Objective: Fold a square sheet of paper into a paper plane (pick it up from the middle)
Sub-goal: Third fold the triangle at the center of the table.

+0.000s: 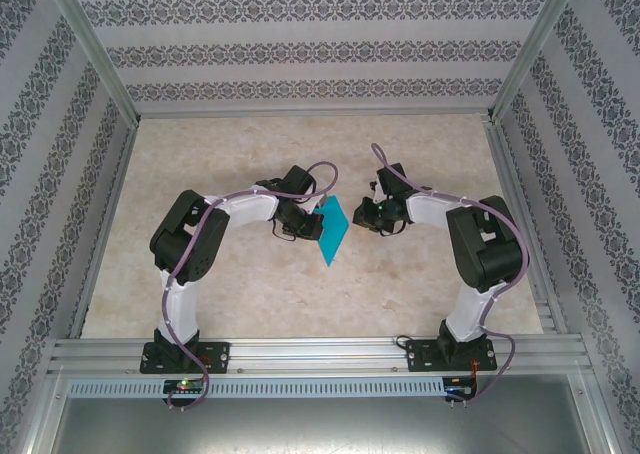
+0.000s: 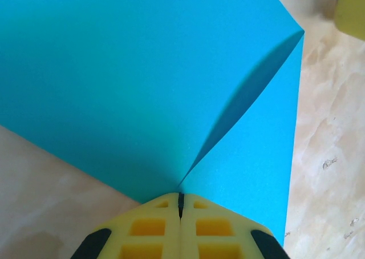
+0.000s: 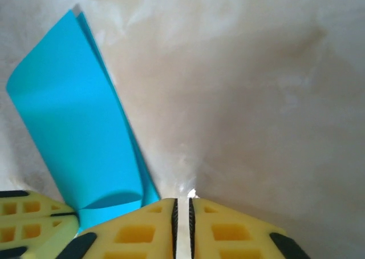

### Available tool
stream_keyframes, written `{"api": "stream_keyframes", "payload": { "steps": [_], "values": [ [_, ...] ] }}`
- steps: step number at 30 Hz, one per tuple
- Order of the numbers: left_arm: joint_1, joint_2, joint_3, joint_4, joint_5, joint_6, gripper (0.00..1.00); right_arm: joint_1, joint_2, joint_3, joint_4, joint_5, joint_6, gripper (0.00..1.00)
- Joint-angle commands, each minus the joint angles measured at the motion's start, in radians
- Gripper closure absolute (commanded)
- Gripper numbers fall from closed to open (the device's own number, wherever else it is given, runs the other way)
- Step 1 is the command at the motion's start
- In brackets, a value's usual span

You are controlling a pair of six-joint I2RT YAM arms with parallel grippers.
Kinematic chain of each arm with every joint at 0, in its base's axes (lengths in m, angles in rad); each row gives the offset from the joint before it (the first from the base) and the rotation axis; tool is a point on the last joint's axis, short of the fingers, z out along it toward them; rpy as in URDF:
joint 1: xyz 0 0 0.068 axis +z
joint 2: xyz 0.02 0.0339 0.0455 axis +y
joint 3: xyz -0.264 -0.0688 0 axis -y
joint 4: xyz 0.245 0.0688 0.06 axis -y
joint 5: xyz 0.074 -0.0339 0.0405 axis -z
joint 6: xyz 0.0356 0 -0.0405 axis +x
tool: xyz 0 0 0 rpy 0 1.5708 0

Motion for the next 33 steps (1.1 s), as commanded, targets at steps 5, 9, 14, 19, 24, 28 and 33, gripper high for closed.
{"api": "stream_keyframes", "payload": {
  "steps": [5, 9, 14, 19, 24, 28, 33],
  "values": [
    [0.005, 0.066, -0.068, -0.093, -0.108, 0.036, 1.00, 0.015, -0.031, -0.012, 0.033, -0.082, 0.012, 0.78],
    [0.005, 0.065, -0.063, -0.092, -0.103, 0.033, 1.00, 0.030, 0.009, 0.002, 0.045, -0.107, 0.018, 0.76],
    [0.004, 0.061, -0.065, -0.094, -0.106, 0.030, 1.00, 0.039, 0.030, -0.001, 0.062, -0.129, 0.028, 0.74],
    [0.004, 0.059, -0.066, -0.095, -0.108, 0.031, 1.00, 0.045, 0.043, -0.003, 0.068, -0.149, 0.031, 0.73],
    [0.005, 0.057, -0.066, -0.093, -0.108, 0.027, 1.00, 0.045, 0.051, -0.005, 0.102, -0.206, 0.052, 0.73],
    [0.004, 0.040, -0.074, -0.083, -0.102, 0.022, 1.00, 0.047, 0.044, -0.018, 0.115, -0.220, 0.065, 0.73],
    [0.005, 0.034, -0.077, -0.080, -0.096, 0.014, 1.00, 0.044, 0.014, -0.041, 0.075, -0.153, 0.047, 0.73]
  ]
}}
